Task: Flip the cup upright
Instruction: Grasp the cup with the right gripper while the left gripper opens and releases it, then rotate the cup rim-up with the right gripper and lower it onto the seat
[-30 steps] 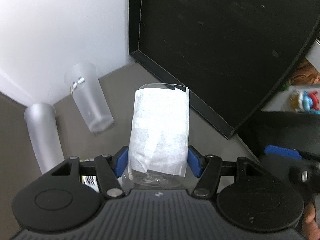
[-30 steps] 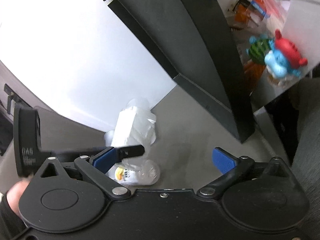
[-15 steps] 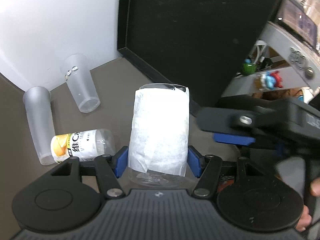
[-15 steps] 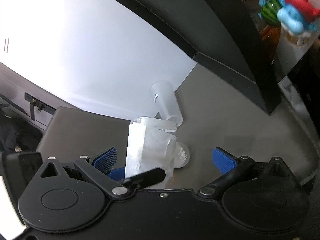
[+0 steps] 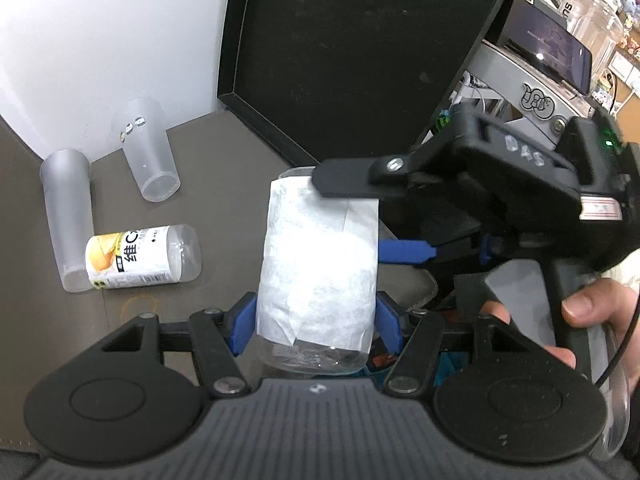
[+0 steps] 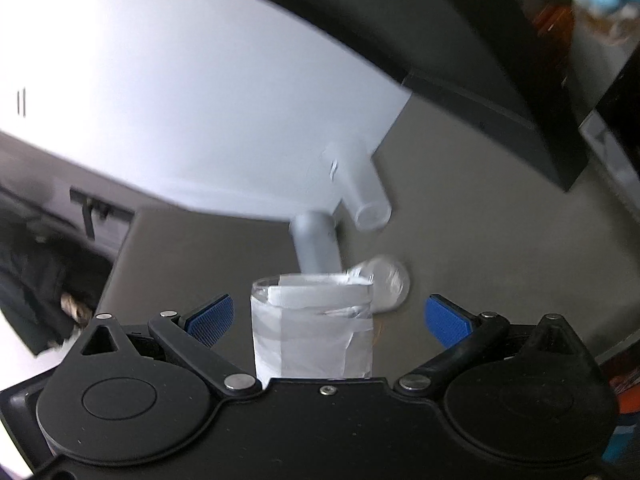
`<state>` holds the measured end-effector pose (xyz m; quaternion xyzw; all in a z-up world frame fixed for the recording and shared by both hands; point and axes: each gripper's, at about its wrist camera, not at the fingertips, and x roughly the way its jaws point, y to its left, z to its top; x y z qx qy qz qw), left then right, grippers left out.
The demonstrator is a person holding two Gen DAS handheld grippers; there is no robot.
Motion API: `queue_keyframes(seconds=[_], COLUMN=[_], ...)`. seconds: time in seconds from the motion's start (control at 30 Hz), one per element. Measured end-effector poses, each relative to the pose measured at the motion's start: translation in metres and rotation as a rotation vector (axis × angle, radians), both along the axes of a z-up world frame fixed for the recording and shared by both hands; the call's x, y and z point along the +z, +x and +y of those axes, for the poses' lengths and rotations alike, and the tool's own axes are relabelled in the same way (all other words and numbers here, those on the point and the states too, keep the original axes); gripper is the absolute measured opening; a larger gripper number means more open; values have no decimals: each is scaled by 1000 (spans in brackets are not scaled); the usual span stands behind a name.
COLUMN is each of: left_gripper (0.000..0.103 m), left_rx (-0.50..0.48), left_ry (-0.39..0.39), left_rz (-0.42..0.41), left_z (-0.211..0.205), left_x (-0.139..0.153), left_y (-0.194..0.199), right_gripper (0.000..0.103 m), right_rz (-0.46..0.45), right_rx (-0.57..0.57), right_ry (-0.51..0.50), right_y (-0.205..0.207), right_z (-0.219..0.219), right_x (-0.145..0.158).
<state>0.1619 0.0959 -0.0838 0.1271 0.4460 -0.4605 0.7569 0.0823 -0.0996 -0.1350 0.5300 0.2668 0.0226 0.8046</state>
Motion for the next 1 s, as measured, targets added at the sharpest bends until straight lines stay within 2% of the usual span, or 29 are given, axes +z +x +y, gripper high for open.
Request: queue_keyframes(seconds=[0.03, 0.1, 0.13, 0.17, 0.27, 0.37, 0.43, 0.57, 0.77, 1.0], left_gripper=[61, 61, 61, 62, 63, 66, 66, 66, 66, 66], left_rx=[4, 9, 9, 13, 50, 106, 146, 212, 285, 416], left_ry=[-7, -16, -13, -7, -4, 65, 110, 145, 130, 93], left_rz=[2, 5, 7, 8, 43, 37, 65, 105, 125, 162], left_z=[3, 7, 9, 11, 17, 19, 22, 37, 58, 83], left_x=[0, 0, -1, -3, -9, -19, -28, -38, -34, -20], left_y=[0, -1, -2, -3, 1, 5, 9, 17, 25, 37], right_gripper=[99, 84, 67, 63, 62, 62, 62, 62, 62, 62], right_rz=[3, 2, -1, -4, 16, 29, 31, 42, 98, 100], right_rx=[19, 60, 75, 97, 119, 120, 109, 90, 71, 90], right_ry=[6, 0, -1, 6, -11, -88, -145, -258, -456, -693], right_y=[3, 5, 5, 7, 10, 13, 14, 21, 34, 49], right_z=[2, 9, 11, 14, 19, 25, 29, 35, 54, 80], right_x=[-2, 0, 2, 2, 3, 12, 17, 24, 26, 31])
